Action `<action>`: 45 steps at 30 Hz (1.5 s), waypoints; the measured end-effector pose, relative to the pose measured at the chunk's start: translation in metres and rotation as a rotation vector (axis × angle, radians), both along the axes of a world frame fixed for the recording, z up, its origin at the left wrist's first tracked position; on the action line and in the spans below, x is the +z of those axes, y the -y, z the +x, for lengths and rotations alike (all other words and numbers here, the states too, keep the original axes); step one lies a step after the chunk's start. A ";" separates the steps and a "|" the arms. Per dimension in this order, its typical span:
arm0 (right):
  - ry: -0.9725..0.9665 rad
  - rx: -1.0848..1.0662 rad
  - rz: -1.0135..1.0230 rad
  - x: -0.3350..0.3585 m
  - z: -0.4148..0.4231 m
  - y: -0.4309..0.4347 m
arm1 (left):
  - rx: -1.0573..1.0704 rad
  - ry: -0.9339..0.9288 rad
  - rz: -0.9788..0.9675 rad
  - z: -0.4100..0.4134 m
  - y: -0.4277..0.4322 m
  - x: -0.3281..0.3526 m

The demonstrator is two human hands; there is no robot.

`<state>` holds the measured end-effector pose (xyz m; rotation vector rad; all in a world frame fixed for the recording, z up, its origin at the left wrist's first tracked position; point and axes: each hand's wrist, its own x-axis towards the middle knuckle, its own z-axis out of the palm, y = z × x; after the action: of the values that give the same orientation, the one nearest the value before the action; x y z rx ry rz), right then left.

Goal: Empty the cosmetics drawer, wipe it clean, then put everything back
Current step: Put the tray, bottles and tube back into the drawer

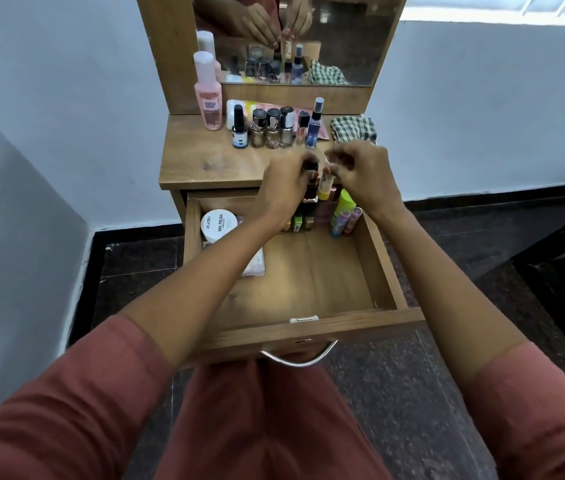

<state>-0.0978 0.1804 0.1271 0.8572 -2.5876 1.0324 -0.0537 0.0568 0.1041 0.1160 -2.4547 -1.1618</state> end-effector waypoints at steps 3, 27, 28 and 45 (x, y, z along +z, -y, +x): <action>0.030 -0.009 0.041 -0.014 0.002 -0.008 | 0.004 0.062 -0.028 0.002 -0.010 -0.012; 0.065 -0.139 0.370 -0.085 -0.003 -0.024 | -0.065 0.278 -0.123 -0.009 -0.039 -0.070; 0.064 -0.140 0.370 -0.085 -0.003 -0.024 | -0.068 0.276 -0.118 -0.009 -0.039 -0.070; 0.036 -0.093 0.128 -0.043 0.002 0.002 | 0.075 0.073 -0.076 0.000 -0.006 -0.036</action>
<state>-0.0959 0.1780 0.0839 0.7442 -2.7203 0.8732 -0.0541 0.0628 0.0677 0.2299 -2.5311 -1.0490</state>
